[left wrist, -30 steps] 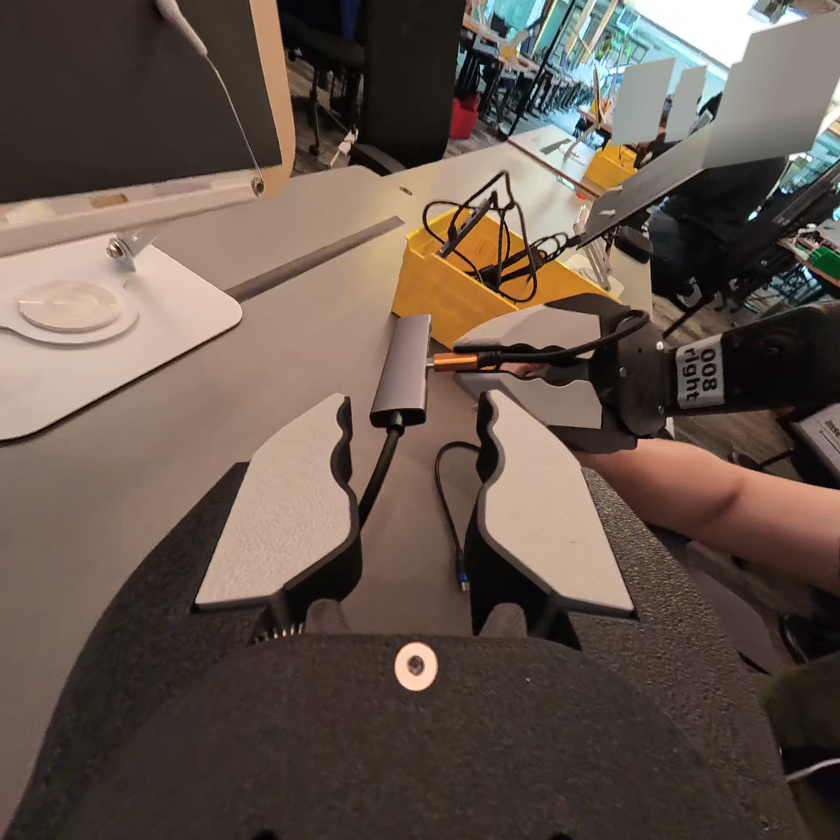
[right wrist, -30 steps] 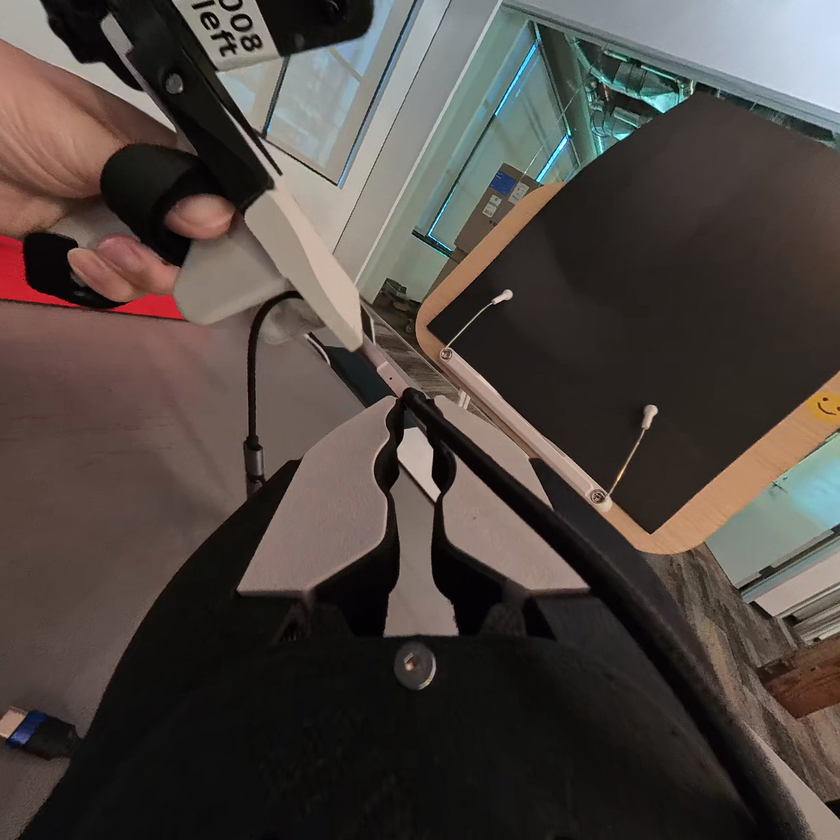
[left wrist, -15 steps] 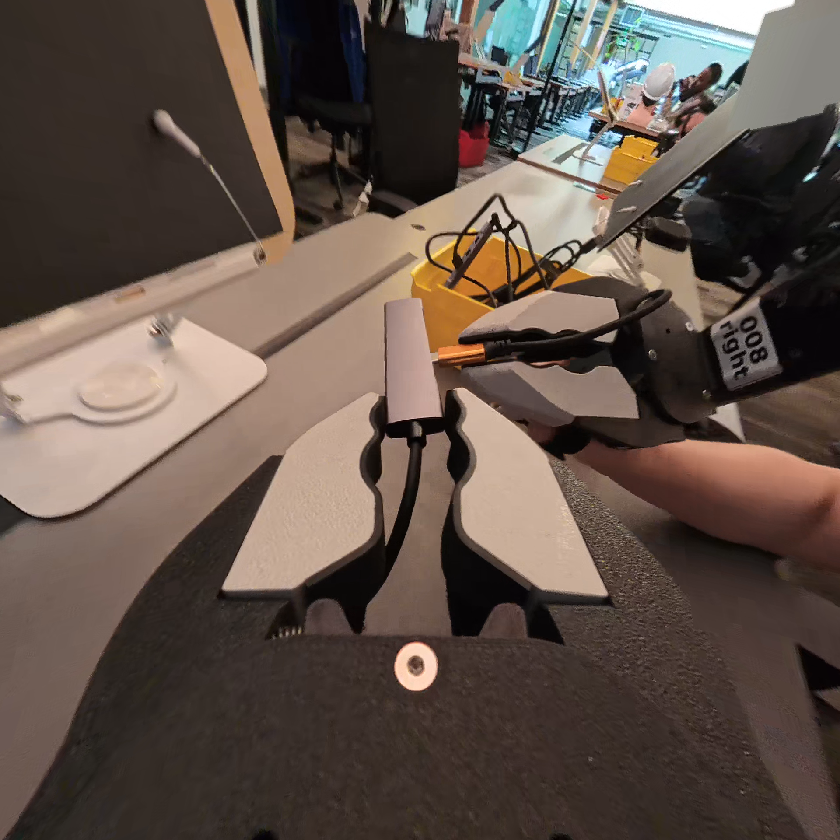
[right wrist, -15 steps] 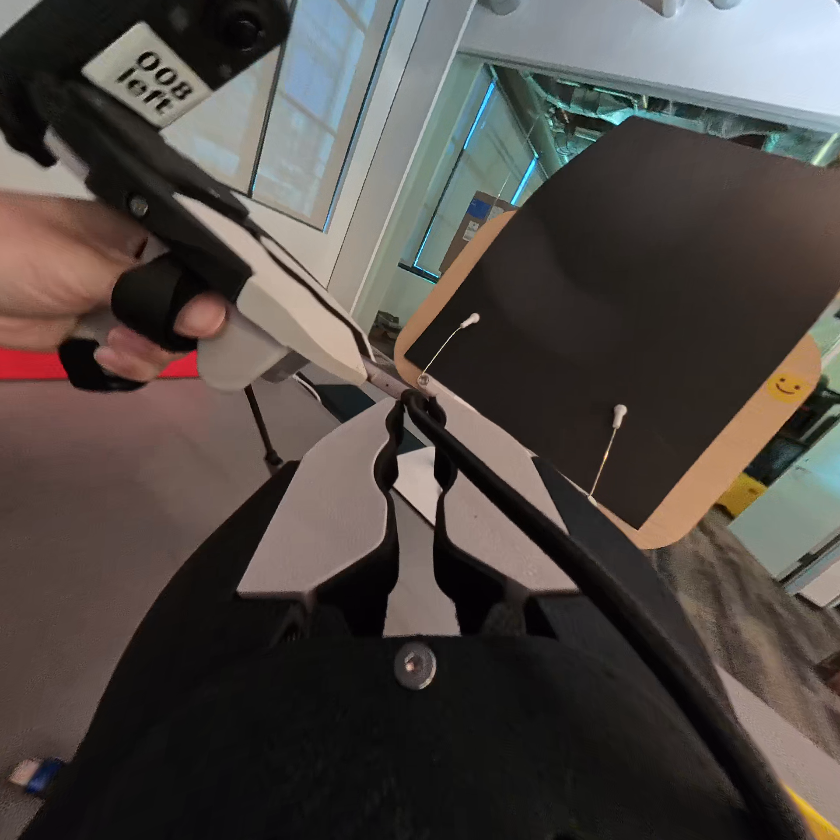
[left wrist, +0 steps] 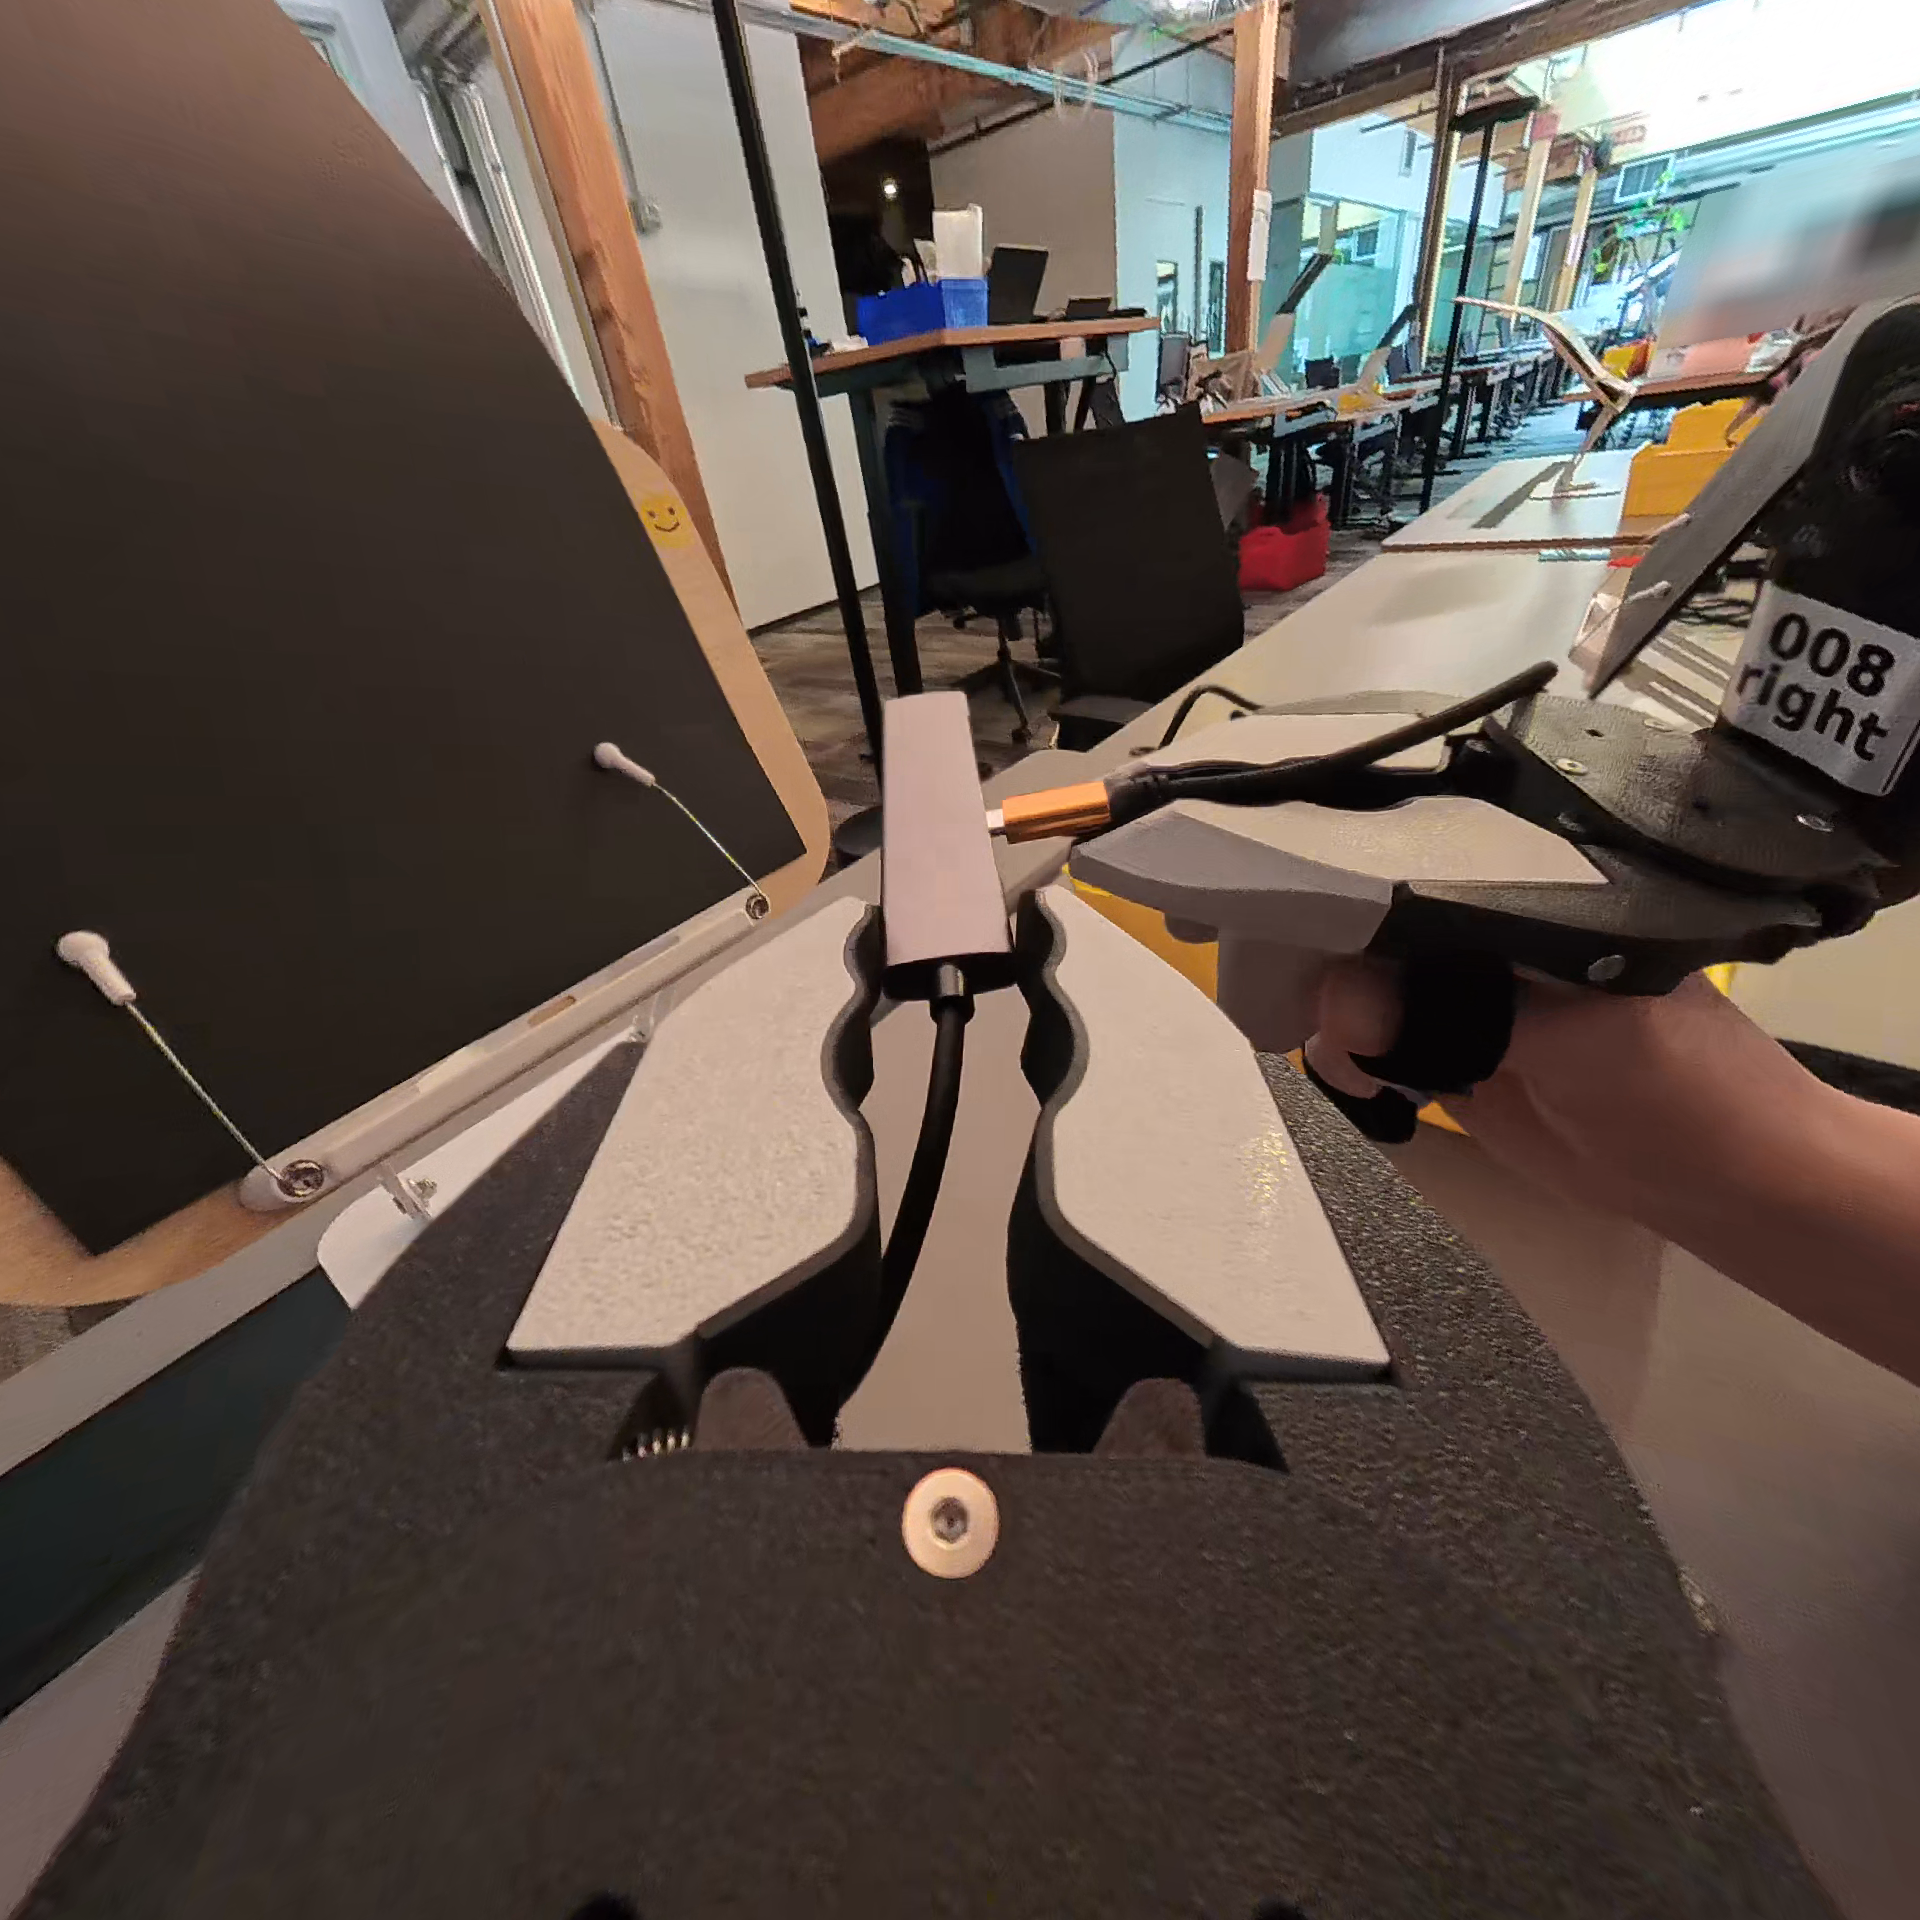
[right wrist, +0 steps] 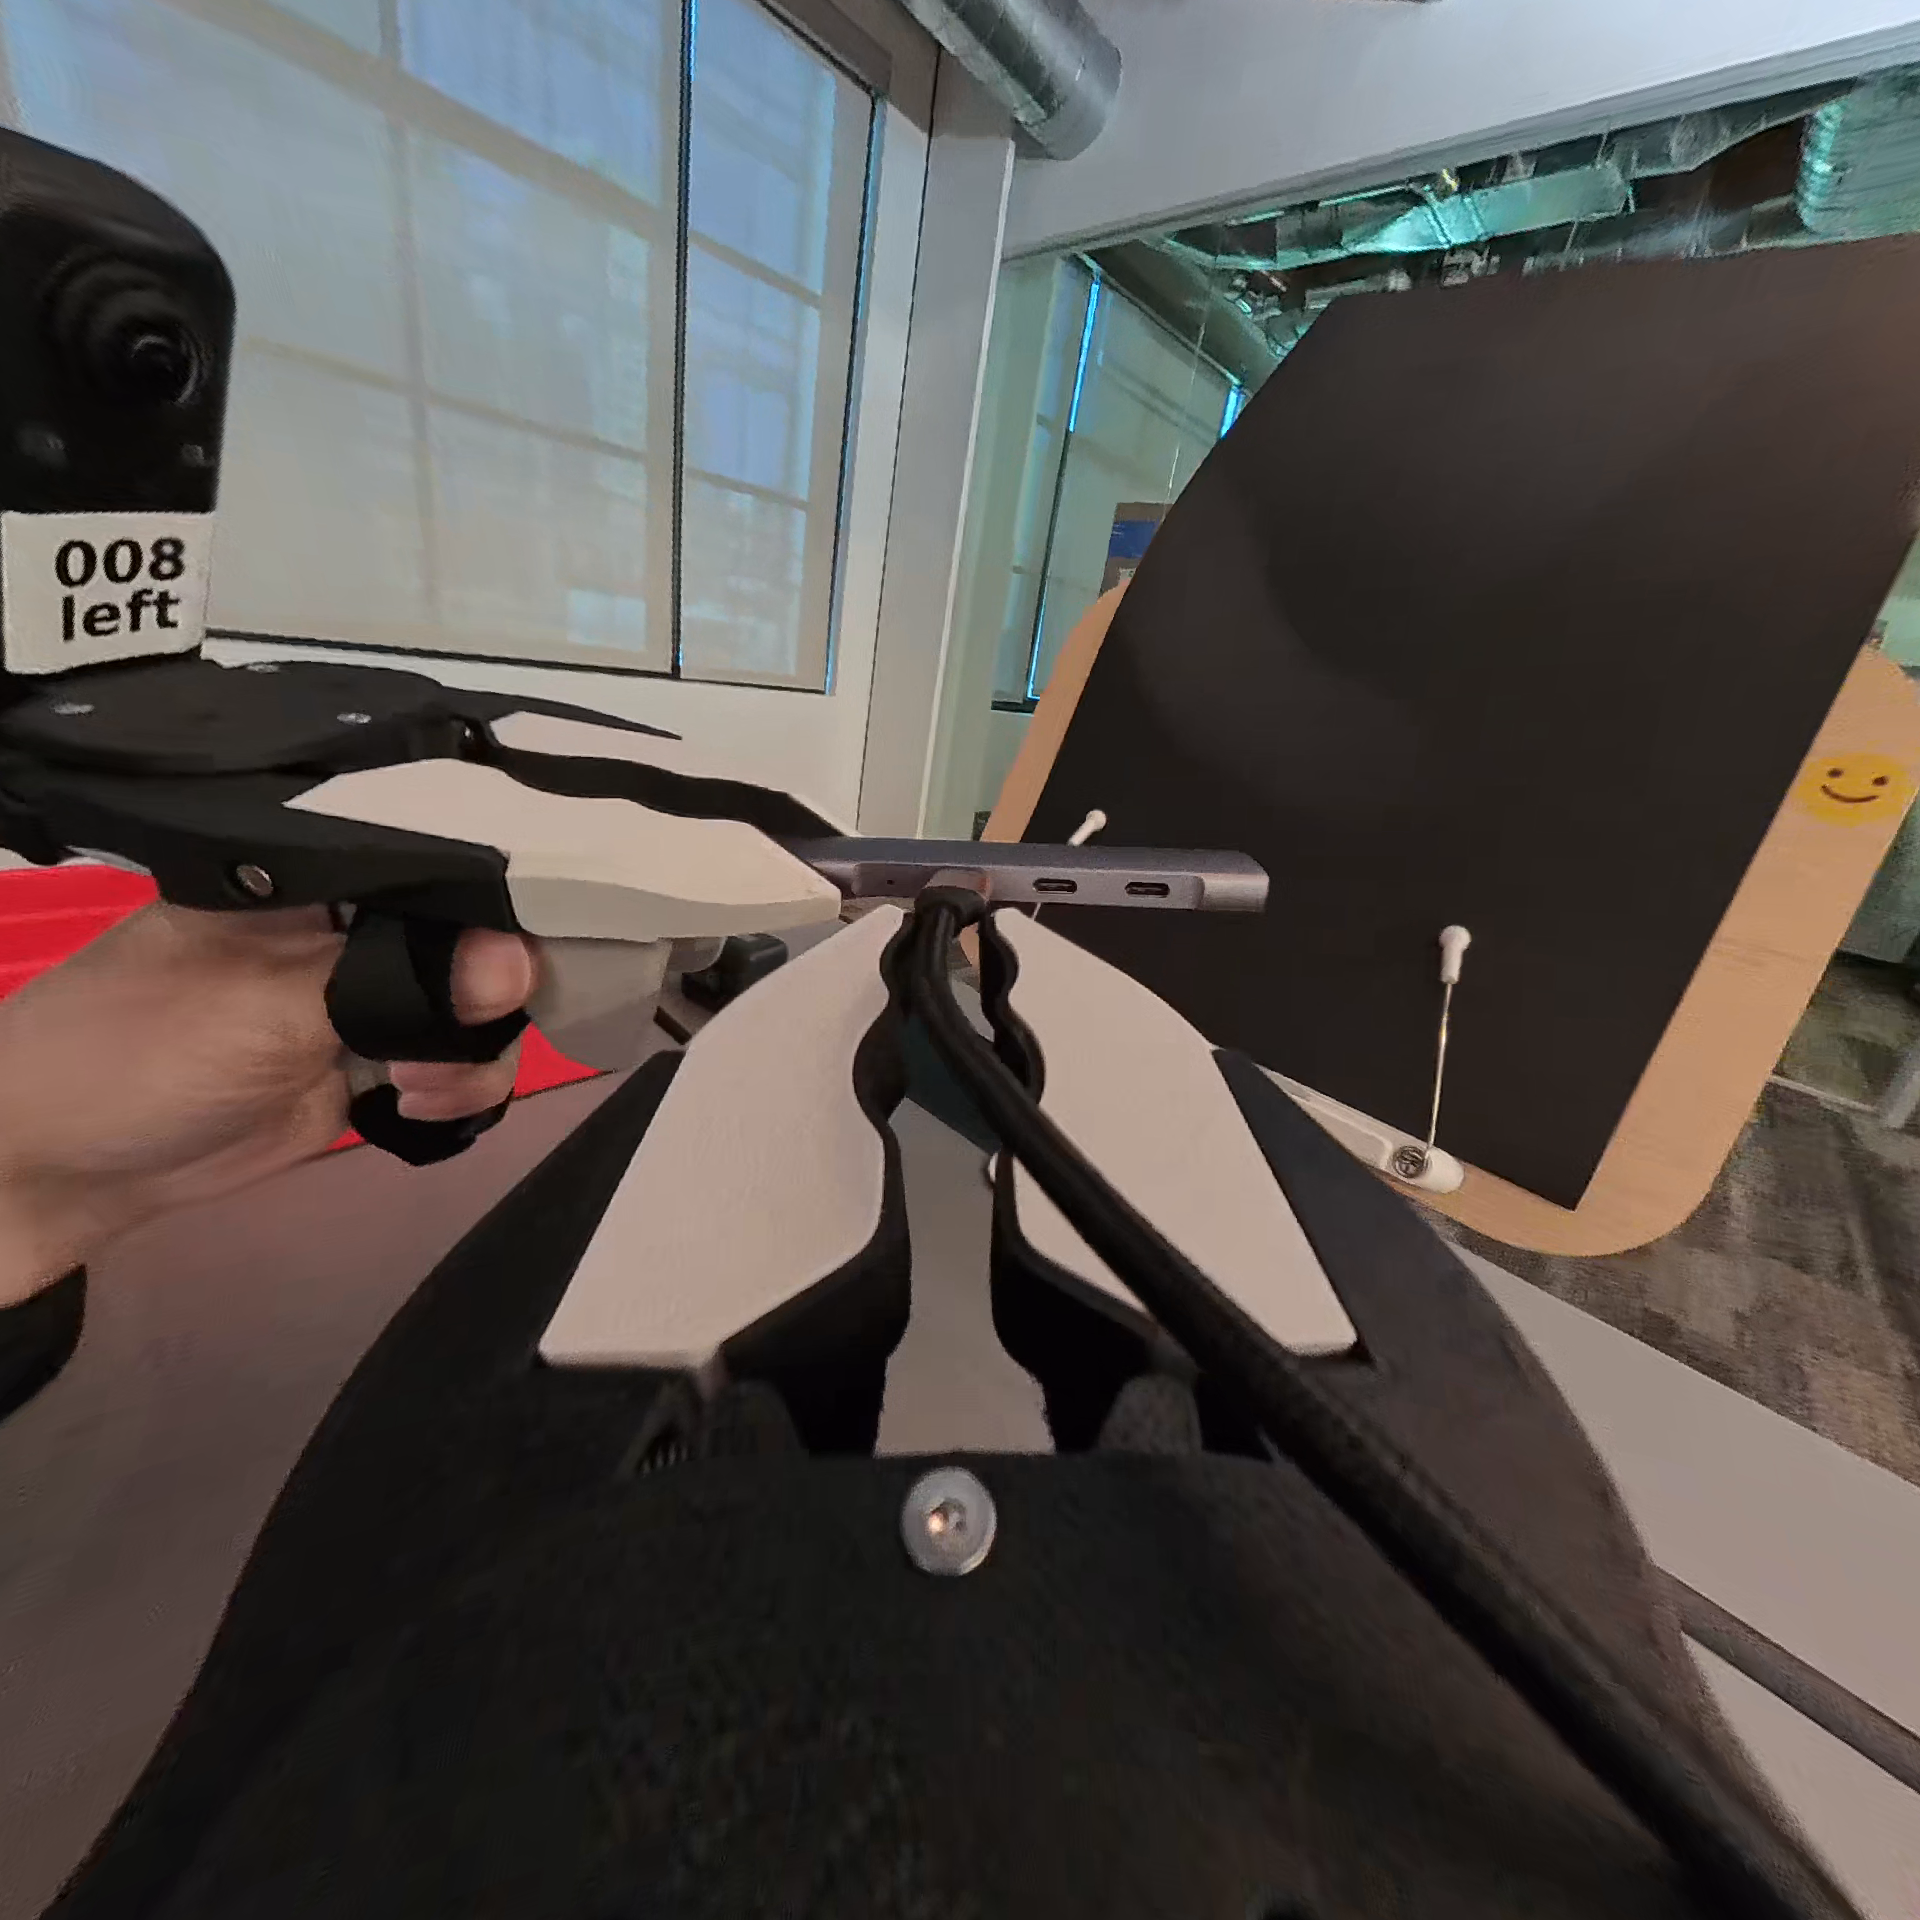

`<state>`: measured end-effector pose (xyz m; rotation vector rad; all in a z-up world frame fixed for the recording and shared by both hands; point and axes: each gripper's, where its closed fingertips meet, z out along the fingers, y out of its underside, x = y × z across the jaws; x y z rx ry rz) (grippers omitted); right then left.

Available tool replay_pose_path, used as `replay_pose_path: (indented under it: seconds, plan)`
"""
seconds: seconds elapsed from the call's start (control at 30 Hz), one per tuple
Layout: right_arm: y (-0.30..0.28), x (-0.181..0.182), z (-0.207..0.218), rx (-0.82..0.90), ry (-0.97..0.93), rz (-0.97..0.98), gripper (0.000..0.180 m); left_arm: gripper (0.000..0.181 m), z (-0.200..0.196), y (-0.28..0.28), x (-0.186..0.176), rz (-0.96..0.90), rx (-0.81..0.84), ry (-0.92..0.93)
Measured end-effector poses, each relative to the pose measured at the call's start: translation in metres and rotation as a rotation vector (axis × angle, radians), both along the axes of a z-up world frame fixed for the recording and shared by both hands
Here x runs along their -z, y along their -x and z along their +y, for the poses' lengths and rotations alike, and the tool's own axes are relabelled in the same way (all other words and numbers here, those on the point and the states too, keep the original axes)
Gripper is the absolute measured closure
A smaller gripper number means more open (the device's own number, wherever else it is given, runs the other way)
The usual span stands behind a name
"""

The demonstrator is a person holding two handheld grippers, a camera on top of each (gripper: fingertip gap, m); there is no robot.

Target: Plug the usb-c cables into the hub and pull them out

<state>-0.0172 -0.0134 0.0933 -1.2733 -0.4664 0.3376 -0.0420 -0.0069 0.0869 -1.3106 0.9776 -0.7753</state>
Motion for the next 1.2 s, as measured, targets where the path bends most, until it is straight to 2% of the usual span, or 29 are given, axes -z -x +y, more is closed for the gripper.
replay_pose_path:
  seconds: [0.37, 0.67, 1.2]
  plan:
    - [-0.001, -0.011, -0.007, 0.049, -0.033, 0.045, 0.165, 0.156, -0.007, -0.002, -0.01, -0.046, -0.017, -0.031]
    - [-0.003, -0.014, -0.009, 0.026, -0.013, 0.072, 0.167, 0.156, -0.012, -0.004, -0.012, -0.048, 0.002, -0.052]
    - [0.002, -0.026, -0.027, 0.025, -0.191, 0.05, 0.167, 0.156, -0.032, -0.001, -0.027, -0.093, 0.074, -0.141]
